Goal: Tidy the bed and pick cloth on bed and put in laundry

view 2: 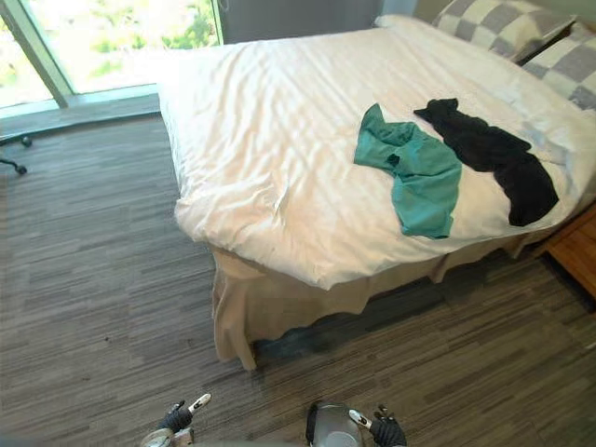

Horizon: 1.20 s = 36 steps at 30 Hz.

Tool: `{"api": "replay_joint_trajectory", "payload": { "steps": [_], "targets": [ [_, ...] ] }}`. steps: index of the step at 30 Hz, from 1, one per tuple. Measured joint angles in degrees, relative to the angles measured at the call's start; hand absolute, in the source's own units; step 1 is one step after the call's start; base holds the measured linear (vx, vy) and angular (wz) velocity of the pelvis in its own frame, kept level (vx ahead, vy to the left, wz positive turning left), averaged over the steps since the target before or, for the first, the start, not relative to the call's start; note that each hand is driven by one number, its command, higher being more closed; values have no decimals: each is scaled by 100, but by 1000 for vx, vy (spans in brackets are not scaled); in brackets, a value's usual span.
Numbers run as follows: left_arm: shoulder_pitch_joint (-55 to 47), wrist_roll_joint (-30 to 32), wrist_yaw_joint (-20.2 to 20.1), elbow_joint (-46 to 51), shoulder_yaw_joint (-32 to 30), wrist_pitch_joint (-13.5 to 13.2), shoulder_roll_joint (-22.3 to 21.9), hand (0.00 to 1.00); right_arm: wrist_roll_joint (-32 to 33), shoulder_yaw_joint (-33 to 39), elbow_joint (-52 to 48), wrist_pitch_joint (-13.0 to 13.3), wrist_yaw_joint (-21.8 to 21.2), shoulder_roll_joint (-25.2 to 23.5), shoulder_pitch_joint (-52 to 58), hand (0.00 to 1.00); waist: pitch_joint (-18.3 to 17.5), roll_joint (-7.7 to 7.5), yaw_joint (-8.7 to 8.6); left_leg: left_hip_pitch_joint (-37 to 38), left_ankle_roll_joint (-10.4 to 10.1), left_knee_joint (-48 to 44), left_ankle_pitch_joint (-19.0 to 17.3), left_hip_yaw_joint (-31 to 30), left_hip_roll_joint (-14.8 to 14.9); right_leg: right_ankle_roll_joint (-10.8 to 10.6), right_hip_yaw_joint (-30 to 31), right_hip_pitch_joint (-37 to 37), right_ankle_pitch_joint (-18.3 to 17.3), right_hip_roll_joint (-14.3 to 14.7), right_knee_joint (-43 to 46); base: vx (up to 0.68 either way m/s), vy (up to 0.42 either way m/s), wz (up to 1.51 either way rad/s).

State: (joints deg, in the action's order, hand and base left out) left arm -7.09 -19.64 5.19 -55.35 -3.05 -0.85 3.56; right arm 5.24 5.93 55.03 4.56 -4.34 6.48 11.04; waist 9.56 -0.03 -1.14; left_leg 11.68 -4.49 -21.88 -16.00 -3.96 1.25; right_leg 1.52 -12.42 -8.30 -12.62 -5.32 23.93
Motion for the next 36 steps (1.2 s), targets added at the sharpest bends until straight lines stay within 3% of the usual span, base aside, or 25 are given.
{"api": "replay_joint_trajectory", "payload": {
  "steps": [1, 3, 6, 7, 9, 12, 16, 18, 22, 26, 28, 31, 35, 36],
  "targets": [
    [-5, -7, -4, -16, 12, -54, 13, 0, -8, 0, 58, -78, 0, 18, -1, 0, 21, 28, -5, -253, 11, -617, -64, 385, 198, 53, -225, 432, 41, 8, -377, 229, -217, 77],
    [-24, -142, 17, -2, 22, -89, 23, 0, -92, -12, 185, -201, 0, 69, -9, 0, 19, 6, 10, -484, 5, -985, -224, 885, 478, 30, -465, 930, 100, 7, -802, 131, -160, 67],
    [-45, -346, 18, 10, 25, -91, -20, 0, -216, -32, 339, -350, 6, 160, -168, 0, 1, 103, 34, -722, -36, -244, -202, 1334, 646, -73, -657, 1235, 172, -50, -1143, 69, -29, 36],
    [-50, -343, 17, -2, 31, -89, -30, 0, -208, -28, 366, -418, 2, 189, -194, 0, -20, 172, -17, -820, -30, 565, 401, 1361, 672, -150, -717, 1278, 215, -28, -1254, 96, 84, 24],
    [-72, -345, 13, -49, 22, -98, -31, 0, -204, -29, 435, -456, 2, 254, -232, 0, -126, 282, -15, -797, -67, 1041, 617, 1305, 649, -303, -678, 1332, 343, 25, -1476, 136, 122, 14],
    [-62, -349, 16, -56, 23, -109, 50, 0, -132, -17, 509, -458, 0, 214, -272, 0, -72, 164, 56, -697, 9, 1390, 722, 1389, 504, -399, -634, 1413, 641, -4, -1937, 85, 126, -7],
    [-62, -691, 301, -202, 40, -105, 116, 0, 67, 46, 634, -495, -4, 197, -333, 0, -59, 171, 29, -553, 10, 1532, 833, 1435, 315, -530, -618, 1624, 744, -121, -2158, 15, 59, -1],
    [-94, -1095, 594, -231, 69, -245, 102, 0, 198, 67, 691, -491, -5, 195, -343, 0, -56, 169, 22, -438, 3, 1758, 988, 1427, 242, -540, -658, 1684, 776, -166, -2217, 8, 23, 10],
    [-140, -1773, 1250, 87, -182, -967, 128, 0, 410, 245, 779, -518, -37, 145, -362, 0, -33, 127, 33, -333, 23, 2068, 1202, 1290, 244, -494, -783, 1686, 811, -159, -2225, -35, -25, 16],
    [-186, -1790, 1850, 1089, -748, -1647, 290, 0, 791, 249, 780, -672, -239, 186, -337, 0, -32, 145, 33, -276, 77, 2346, 1317, 1274, 318, -428, -829, 1680, 910, -44, -2332, -116, -40, 6],
    [-69, -1651, 2131, 1726, -974, -2034, 589, 0, 926, 249, 733, -758, -324, 204, -325, 0, -31, 155, 16, -292, 79, 2440, 1371, 1284, 342, -418, -809, 1668, 995, 8, -2469, -135, -33, -7],
    [176, -1079, 2357, 2273, -1160, -2255, 1067, 0, 1019, 249, 554, -836, -412, 210, -229, 0, -34, 169, 2, -302, 43, 2544, 1388, 1330, 363, -412, -727, 1639, 1088, 77, -2672, -110, -15, -16],
    [599, -304, 2355, 2707, -1191, -2247, 1547, 0, 1037, 265, 428, -862, -432, 213, -124, 0, -106, 259, -108, -393, 45, 2583, 1386, 1384, 391, -425, -665, 1563, 1116, 133, -2801, 8, -9, -7],
    [854, -178, 2248, 2661, -1188, -2217, 1854, 0, 1032, 266, 377, -867, -431, 219, -84, 0, -127, 245, -125, -388, 41, 2584, 1383, 1432, 412, -423, -626, 1568, 1115, 156, -2791, 109, -9, -18]
  ]
}}
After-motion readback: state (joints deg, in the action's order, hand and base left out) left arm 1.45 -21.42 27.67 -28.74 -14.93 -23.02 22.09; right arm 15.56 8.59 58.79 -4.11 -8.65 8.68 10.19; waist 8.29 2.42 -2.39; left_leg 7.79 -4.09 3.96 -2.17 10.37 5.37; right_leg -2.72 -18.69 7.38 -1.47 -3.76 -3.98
